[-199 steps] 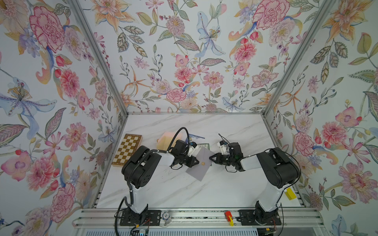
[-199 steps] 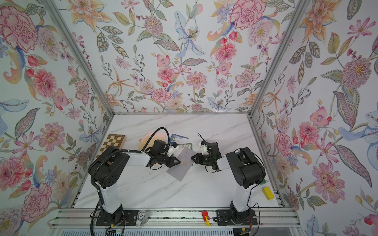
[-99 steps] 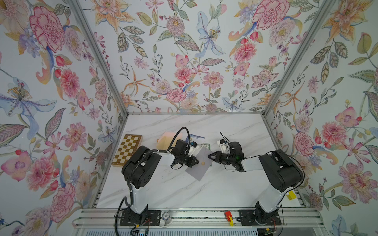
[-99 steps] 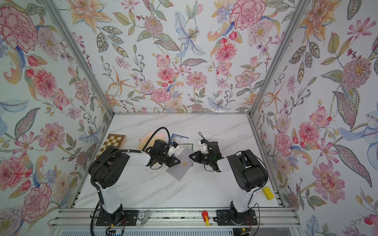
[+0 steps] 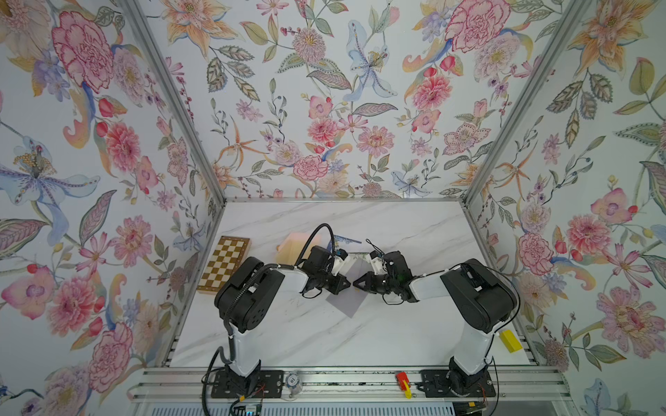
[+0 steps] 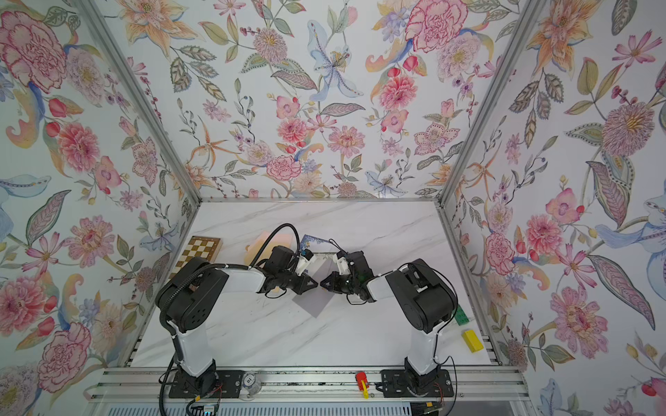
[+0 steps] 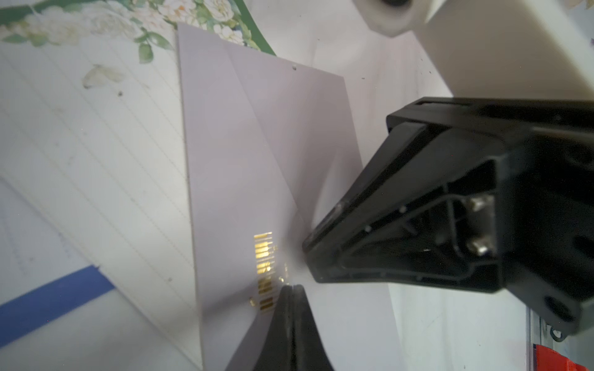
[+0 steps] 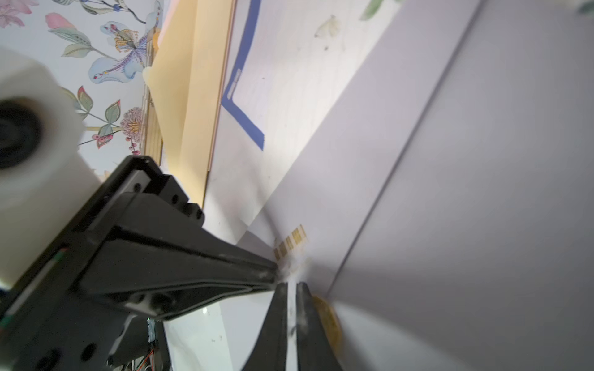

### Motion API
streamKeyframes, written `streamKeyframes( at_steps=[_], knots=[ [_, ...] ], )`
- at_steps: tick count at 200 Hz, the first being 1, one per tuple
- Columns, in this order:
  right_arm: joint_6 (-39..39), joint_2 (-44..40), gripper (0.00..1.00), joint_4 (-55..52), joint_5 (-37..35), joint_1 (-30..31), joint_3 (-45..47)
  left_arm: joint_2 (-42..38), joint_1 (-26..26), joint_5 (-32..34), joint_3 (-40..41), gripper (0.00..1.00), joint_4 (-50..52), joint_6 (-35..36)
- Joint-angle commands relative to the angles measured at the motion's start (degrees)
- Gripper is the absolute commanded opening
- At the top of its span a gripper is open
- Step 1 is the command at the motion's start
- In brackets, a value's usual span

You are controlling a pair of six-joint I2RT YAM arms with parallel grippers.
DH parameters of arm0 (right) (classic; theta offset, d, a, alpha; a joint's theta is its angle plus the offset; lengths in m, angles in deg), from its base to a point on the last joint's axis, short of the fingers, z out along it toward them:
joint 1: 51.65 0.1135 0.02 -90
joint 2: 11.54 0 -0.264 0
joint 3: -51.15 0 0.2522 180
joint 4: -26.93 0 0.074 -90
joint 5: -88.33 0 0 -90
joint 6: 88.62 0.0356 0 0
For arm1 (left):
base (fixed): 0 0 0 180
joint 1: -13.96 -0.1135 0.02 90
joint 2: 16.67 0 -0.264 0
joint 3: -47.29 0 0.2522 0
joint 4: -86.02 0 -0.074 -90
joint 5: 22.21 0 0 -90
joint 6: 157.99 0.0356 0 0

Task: Fold the letter paper in half and place it into the envelope
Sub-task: Fold the envelope flap on the envelope.

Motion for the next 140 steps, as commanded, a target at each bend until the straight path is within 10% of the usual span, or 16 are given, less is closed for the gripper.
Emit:
streamKeyframes(
  at_steps=[1,140],
  knots=[
    [0.3,1.4,0.10,-4.3,-3.8,0.1,-0.4,2.3,0.4,4.5,1.8,0.03,3.2,1.1],
    [-5.5,-6.0,0.11,-12.3,-6.4,-4.4,6.7,3.7,0.4,3.8,2.8,0.03,1.7,0.1]
  ],
)
